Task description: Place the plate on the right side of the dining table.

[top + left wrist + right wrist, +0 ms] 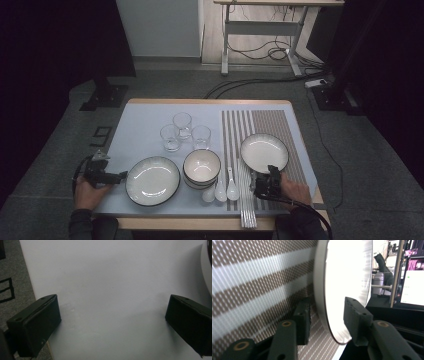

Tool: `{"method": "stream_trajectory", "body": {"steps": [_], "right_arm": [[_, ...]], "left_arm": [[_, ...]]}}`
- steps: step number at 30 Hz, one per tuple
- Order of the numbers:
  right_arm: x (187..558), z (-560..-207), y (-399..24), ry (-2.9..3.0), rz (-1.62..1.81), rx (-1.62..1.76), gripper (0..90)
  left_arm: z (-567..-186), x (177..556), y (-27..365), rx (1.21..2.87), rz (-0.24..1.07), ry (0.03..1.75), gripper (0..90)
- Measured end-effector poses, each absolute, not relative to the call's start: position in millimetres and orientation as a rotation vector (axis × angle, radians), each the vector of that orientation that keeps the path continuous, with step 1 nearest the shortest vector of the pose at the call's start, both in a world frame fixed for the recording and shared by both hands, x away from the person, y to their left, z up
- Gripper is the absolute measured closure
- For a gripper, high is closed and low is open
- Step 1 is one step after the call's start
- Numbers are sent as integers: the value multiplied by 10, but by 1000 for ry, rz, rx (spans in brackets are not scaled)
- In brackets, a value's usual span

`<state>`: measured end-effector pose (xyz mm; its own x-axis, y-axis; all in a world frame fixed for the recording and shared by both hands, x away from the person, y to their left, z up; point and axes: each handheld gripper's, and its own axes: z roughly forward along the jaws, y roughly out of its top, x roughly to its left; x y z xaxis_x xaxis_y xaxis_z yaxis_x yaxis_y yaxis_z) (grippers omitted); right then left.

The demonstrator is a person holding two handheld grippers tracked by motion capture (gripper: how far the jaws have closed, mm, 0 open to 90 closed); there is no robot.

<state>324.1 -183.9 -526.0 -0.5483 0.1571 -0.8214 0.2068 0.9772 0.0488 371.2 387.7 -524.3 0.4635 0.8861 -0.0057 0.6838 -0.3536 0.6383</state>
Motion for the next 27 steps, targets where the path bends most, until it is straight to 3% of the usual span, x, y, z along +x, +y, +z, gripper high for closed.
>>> {"method": "stream_trajectory", "body": {"steps": [12,27], "right_arm": [[3154,-5005,-2132,2188,171,486,372],[3202,-4927,-2530,2215,706,1124,203]], "left_arm": [[-5243,3712,3876,2142,463,1301,0],[-5244,3711,3876,2142,464,1301,0]]}}
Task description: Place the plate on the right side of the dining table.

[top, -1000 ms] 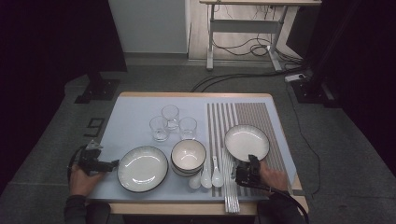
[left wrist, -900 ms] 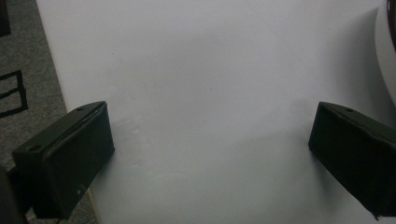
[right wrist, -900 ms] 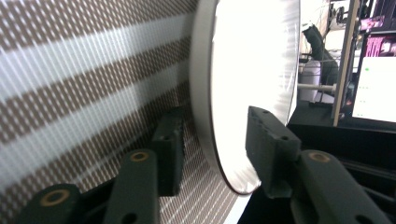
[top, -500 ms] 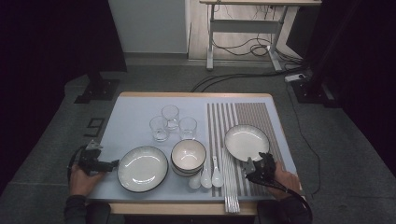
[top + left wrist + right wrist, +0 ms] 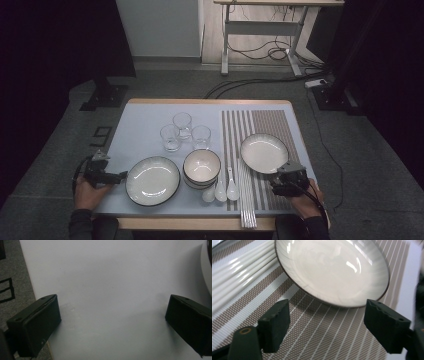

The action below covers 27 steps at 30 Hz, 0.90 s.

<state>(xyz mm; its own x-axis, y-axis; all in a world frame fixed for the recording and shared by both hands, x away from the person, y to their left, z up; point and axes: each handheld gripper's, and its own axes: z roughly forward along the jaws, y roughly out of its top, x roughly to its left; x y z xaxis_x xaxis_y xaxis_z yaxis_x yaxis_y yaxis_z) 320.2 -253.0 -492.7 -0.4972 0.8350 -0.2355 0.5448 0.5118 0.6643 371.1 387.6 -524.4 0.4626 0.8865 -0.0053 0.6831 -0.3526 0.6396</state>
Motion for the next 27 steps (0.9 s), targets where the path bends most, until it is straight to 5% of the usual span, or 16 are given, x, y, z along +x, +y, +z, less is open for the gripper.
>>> {"method": "stream_trajectory", "body": {"steps": [17,27], "right_arm": [[3333,-5317,-2614,2152,852,1457,2],[3312,-5378,-2631,2120,916,1406,0]], "left_arm": [[-5244,3712,3877,2142,463,1302,0],[-5243,3715,3880,2142,459,1301,0]]}}
